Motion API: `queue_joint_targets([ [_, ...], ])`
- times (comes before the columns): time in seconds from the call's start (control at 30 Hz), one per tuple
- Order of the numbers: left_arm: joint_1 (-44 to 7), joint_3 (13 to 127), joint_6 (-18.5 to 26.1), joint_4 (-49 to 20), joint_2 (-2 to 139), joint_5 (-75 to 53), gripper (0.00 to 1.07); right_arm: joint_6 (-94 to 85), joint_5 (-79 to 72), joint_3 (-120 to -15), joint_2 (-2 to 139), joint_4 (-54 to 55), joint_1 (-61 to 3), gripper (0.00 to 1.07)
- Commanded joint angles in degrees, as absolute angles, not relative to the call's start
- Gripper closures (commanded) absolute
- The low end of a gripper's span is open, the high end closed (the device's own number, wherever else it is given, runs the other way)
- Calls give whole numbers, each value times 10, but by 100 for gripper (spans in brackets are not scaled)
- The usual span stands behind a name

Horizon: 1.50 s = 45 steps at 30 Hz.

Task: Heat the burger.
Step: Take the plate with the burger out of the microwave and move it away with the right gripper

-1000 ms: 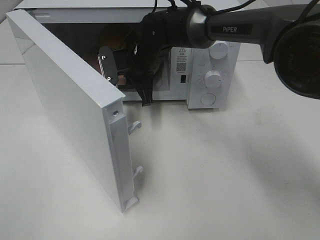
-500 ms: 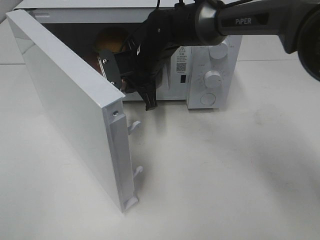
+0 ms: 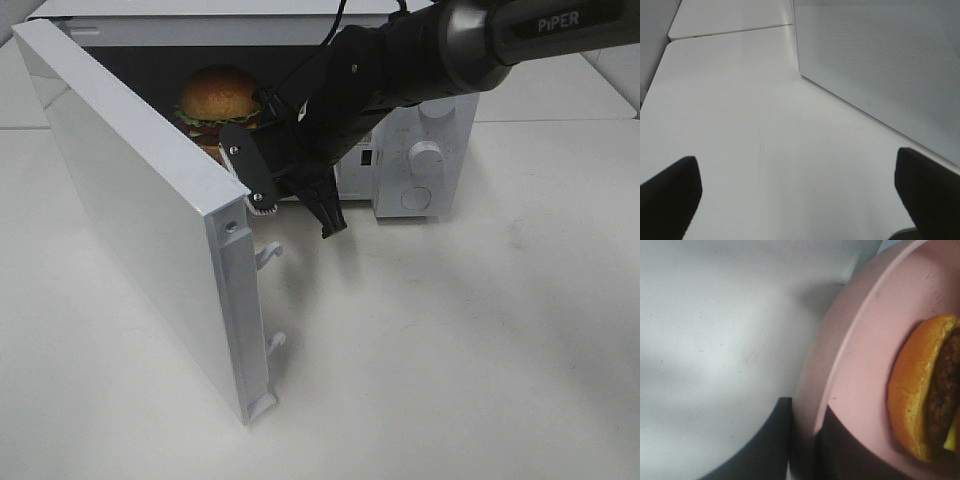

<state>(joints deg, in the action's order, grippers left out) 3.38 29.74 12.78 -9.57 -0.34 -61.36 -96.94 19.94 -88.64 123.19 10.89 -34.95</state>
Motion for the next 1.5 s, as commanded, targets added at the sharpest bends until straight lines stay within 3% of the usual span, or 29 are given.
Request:
queue_joint_targets([
  [0.03,35,297,125,-97,-6,-615,9,-1006,159,-880,1204,136,-341,107],
  [1.5,35,297,125,-98,-6,-615,9,-1138,191,-720,1055,263,-313,107],
])
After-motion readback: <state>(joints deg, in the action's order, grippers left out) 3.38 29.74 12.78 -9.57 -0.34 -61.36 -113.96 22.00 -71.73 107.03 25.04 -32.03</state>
